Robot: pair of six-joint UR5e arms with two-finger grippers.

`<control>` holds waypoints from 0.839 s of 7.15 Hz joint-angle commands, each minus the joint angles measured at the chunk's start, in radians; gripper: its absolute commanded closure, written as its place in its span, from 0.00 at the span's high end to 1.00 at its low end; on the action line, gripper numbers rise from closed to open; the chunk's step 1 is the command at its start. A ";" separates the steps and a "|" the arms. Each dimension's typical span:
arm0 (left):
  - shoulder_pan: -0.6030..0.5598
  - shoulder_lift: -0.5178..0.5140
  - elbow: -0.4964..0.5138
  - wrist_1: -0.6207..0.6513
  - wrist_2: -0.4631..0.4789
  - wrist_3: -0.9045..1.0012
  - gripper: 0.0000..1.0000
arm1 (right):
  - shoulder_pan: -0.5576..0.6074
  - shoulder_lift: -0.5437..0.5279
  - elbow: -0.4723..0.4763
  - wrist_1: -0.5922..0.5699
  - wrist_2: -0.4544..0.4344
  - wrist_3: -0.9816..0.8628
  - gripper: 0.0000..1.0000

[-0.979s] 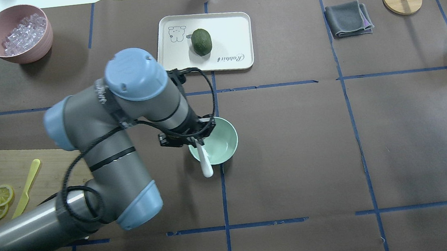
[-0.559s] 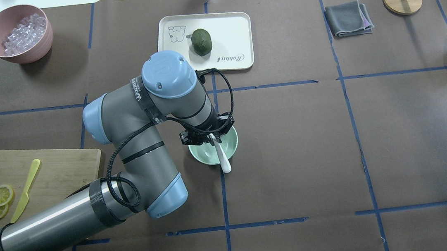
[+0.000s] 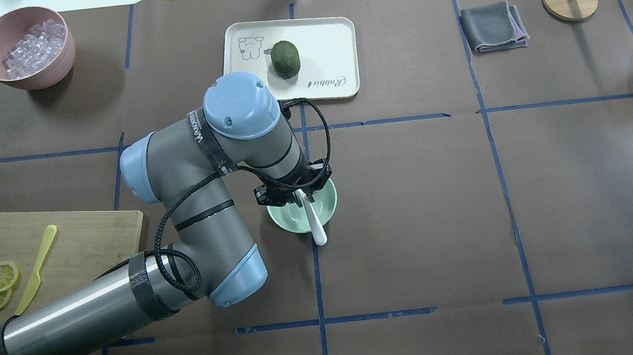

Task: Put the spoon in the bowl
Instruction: 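Lower the spoon into the bowl and open the left gripper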

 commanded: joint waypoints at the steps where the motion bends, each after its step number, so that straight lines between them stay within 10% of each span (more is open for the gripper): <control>1: 0.000 0.012 -0.022 0.006 0.001 -0.001 1.00 | 0.003 0.000 0.000 0.000 0.002 0.002 1.00; 6: -0.056 0.035 -0.061 0.049 -0.064 0.049 1.00 | 0.001 0.000 -0.001 0.002 -0.004 -0.001 1.00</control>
